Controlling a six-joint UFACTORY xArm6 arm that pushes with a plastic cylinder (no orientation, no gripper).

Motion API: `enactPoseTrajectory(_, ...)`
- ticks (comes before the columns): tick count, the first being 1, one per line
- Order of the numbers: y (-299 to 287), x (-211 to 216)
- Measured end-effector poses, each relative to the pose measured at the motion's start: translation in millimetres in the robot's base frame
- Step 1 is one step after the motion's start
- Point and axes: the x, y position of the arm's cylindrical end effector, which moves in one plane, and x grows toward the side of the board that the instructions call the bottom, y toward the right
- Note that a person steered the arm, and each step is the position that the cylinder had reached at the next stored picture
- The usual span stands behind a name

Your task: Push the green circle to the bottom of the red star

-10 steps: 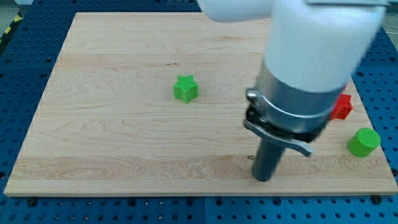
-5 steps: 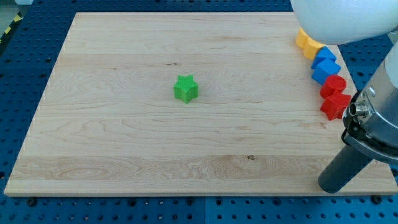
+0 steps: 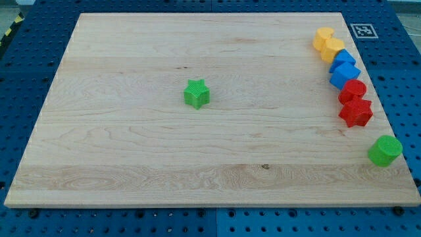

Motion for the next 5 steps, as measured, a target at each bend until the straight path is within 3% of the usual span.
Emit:
enactPoseTrajectory(2, -24, -41)
enactPoseTrajectory(4, -92, -51)
enactPoseTrajectory(5, -96, -52)
